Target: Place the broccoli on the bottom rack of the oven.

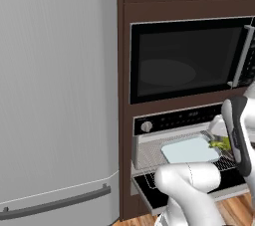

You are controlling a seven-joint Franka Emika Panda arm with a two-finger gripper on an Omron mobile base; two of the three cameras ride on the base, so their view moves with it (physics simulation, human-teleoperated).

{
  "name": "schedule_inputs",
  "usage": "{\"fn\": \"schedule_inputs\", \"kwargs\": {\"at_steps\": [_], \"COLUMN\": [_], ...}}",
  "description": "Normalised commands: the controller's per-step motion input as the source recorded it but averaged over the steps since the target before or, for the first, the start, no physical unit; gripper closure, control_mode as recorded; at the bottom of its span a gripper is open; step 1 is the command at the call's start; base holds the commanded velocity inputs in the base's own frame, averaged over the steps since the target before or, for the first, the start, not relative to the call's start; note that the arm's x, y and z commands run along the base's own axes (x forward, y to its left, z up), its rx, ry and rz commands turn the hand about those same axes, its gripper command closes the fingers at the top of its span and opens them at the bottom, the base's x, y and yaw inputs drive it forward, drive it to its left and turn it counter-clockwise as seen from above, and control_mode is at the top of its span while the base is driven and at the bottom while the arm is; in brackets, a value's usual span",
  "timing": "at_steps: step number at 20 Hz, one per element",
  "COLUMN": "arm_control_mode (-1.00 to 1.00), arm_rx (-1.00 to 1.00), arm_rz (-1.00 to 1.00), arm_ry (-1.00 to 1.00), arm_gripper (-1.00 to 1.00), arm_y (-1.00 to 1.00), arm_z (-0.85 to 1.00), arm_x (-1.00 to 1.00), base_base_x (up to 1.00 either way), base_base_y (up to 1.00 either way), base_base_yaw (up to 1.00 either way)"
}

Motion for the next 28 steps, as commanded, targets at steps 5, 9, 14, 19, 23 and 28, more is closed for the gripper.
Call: {"fn": "schedule_inputs", "kwargs": {"at_steps": [5,9,14,19,23,28], "arm_control_mode": [-1.0,-1.0,-1.0,-1.0,-1.0,-1.0], "arm_rx": [0.13,0.11,0.02,-0.04,0.0,-0.01], "arm_rz": [0.23,0.2,0.2,0.18,0.01,-0.06], "arm_ry": [-0.1,-0.27,-0.32,-0.23,-0.14,-0.01], "arm_gripper": [1.0,1.0,1.0,1.0,1.0,1.0], "arm_y": [-1.0,-1.0,-0.7,-0.13,0.0,0.23], "arm_z": [-0.54,-0.57,-0.67,-0.71,-0.45,-0.38], "arm_x": [0.98,0.87,0.66,0.39,0.22,0.51], "base_base_x": [0.0,0.0,0.0,0.0,0.0,0.0], "base_base_y": [0.0,0.0,0.0,0.0,0.0,0.0], "base_base_yaw": [0.0,0.0,0.0,0.0,0.0,0.0]}}
